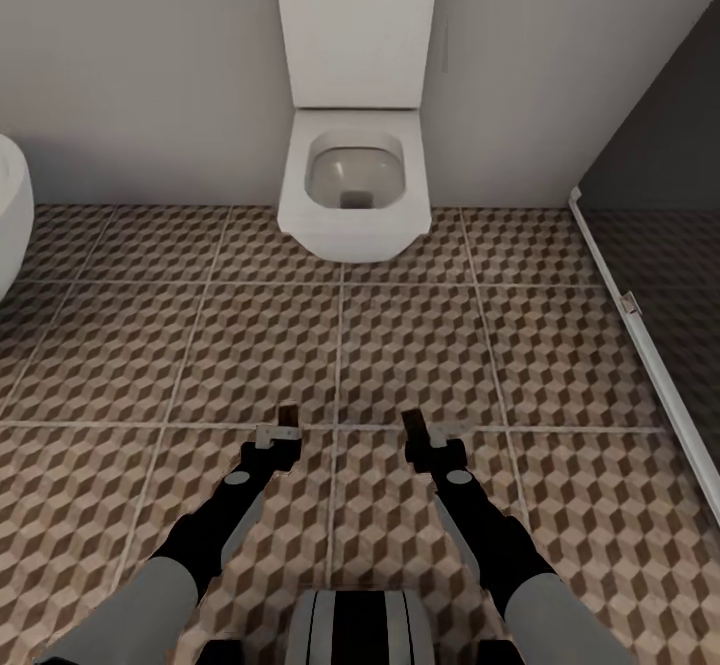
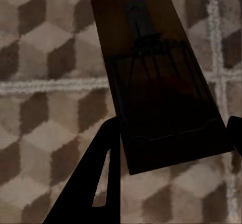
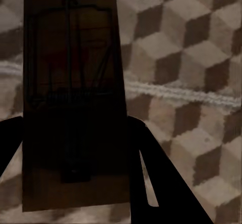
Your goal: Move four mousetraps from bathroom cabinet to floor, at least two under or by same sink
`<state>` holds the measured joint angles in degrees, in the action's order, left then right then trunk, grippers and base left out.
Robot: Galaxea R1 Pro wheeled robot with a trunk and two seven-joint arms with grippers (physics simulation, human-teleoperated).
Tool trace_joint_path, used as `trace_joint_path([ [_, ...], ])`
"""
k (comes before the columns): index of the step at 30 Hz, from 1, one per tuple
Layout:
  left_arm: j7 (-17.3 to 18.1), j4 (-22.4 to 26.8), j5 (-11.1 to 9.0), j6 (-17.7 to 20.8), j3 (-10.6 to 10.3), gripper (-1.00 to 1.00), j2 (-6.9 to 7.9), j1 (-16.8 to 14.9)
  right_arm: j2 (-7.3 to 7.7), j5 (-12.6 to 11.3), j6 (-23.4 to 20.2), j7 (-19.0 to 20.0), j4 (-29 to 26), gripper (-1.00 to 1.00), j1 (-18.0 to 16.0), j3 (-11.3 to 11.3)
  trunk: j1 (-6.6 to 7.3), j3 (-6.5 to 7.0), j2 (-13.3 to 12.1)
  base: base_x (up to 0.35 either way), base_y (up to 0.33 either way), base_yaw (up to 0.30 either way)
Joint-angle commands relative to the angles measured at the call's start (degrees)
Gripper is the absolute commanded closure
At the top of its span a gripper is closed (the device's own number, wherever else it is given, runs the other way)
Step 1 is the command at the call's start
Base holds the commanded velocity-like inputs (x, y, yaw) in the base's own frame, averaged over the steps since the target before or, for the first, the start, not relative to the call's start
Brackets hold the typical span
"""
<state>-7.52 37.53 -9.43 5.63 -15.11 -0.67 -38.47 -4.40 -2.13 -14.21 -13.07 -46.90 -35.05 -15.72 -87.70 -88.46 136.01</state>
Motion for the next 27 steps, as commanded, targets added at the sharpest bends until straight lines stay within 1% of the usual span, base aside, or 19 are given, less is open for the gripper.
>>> trace_joint_path([
  [1, -0.5, 0.1, -0.5, 0.3, -0.4, 1.0, 0.06, 0.0, 0.05, -0.4, -0.3, -0.4, 0.2, 1.0, 0.0, -0.2, -0.02, -0.03, 0.0, 0.277, 0.175, 0.0],
  [14, -0.4, -0.8, -0.6, 0.3, -0.4, 1.0, -0.04, 0.0, 0.08, -0.4, 0.4, -0.4, 1.5, 1.0, 0.0, -0.2, -0.02, -0.03, 0.0, 0.282, 0.182, 0.0],
  [22, -0.4, -1.7, -0.6, 0.3, -0.4, 1.0, -0.14, 0.0, 0.04, -0.4, 0.4, -0.4, 1.6, 1.0, 0.0, -0.2, -0.02, -0.03, 0.0, 0.324, 0.119, 0.0],
  [27, -0.4, -2.3, -0.5, 0.3, -0.4, 1.0, -0.21, 0.0, 0.07, -0.4, 0.4, -0.4, 1.6, 1.0, 0.0, -0.2, -0.02, -0.03, 0.0, 0.331, 0.046, 0.0],
])
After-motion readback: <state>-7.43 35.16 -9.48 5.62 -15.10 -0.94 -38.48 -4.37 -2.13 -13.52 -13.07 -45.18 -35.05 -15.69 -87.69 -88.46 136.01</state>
